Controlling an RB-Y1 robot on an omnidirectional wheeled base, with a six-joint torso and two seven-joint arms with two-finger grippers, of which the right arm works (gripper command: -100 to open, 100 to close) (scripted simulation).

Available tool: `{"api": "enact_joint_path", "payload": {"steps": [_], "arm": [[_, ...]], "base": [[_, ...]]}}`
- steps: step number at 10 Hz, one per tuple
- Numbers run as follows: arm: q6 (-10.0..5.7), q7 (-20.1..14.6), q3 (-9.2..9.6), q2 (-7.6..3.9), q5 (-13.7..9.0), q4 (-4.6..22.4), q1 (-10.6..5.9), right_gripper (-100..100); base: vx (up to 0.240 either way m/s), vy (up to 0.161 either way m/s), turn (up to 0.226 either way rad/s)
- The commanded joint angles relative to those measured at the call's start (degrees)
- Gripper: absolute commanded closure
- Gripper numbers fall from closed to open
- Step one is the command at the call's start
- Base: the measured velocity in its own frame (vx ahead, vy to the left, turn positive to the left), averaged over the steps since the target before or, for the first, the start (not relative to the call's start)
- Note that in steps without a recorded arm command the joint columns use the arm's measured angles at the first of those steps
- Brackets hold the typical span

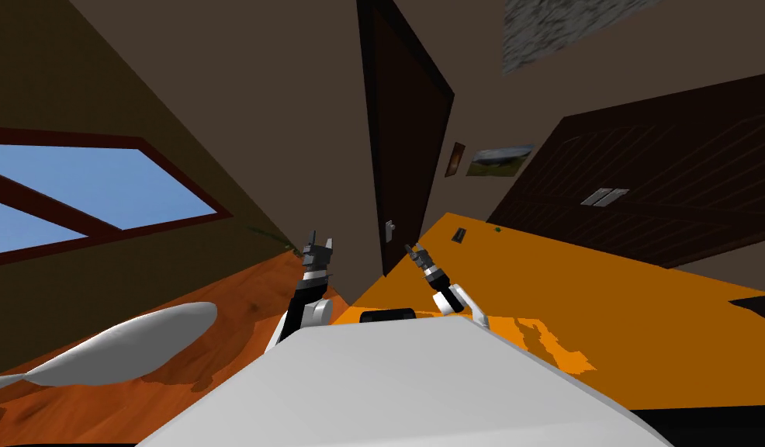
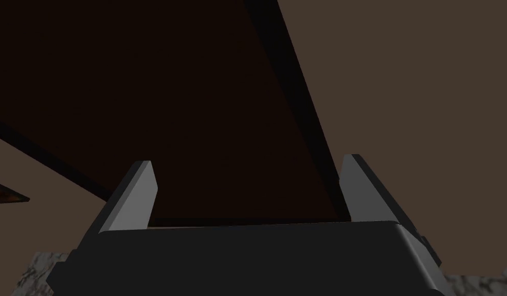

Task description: Pull the door open

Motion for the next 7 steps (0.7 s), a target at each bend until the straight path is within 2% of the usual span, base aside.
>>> {"api": "enact_joint_path", "payload": {"steps": [1, 5, 7], "arm": [[-0.58, 1.02, 0.28, -0.43, 1.01, 1.93, -0.76, -100], [-1.60, 4.46, 1.62, -2.57, 4.99, 7.37, -3.10, -100], [-1.85, 5.32, 1.95, -3.10, 5.98, 8.73, -3.68, -100]], "base": [[0.097, -0.048, 0.086], [0.122, -0.074, 0.129], [0.122, -0.070, 0.080]]}}
